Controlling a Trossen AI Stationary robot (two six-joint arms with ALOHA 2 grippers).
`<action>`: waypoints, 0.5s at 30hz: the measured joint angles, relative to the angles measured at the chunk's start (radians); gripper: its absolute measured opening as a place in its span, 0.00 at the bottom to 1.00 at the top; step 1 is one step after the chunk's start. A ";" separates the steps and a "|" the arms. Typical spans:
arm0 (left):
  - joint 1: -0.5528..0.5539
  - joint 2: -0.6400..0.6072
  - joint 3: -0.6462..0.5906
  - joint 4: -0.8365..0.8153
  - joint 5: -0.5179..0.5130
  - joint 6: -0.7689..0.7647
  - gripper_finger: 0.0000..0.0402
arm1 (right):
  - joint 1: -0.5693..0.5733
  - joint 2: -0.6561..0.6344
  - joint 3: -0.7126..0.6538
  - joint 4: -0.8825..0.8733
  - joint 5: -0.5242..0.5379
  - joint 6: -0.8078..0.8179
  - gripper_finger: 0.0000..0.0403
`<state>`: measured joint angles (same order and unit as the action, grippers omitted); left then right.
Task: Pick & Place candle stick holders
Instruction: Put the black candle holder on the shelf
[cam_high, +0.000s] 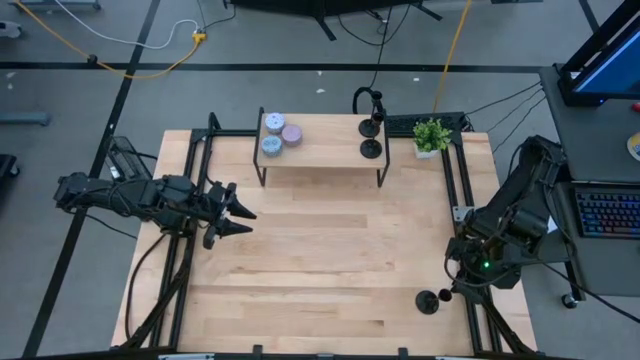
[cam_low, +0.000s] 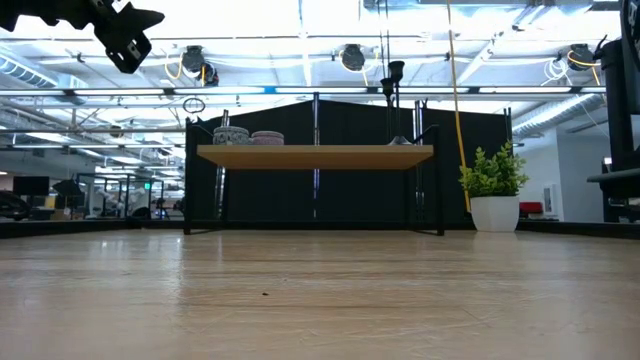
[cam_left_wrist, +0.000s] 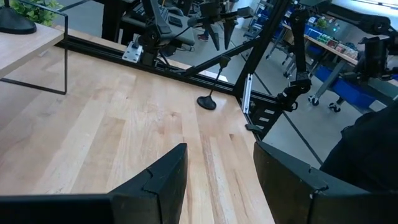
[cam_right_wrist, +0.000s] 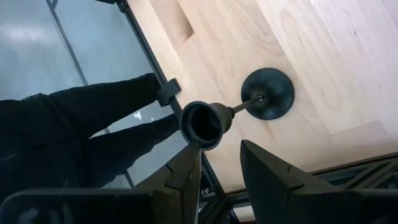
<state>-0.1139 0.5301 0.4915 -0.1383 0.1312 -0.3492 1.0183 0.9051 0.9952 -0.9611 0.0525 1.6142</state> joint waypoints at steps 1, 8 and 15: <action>0.000 0.000 0.000 0.000 0.000 0.000 0.47 | 0.000 0.000 -0.005 0.000 0.000 0.000 0.26; 0.000 0.000 0.000 0.000 -0.001 0.003 0.47 | 0.000 0.000 -0.047 0.005 -0.020 0.005 0.26; 0.000 0.000 0.000 0.002 -0.011 0.002 0.47 | 0.000 -0.002 -0.047 0.021 -0.024 0.004 0.26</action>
<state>-0.1139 0.5301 0.4915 -0.1364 0.1200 -0.3477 1.0183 0.9035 0.9482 -0.9398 0.0284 1.6182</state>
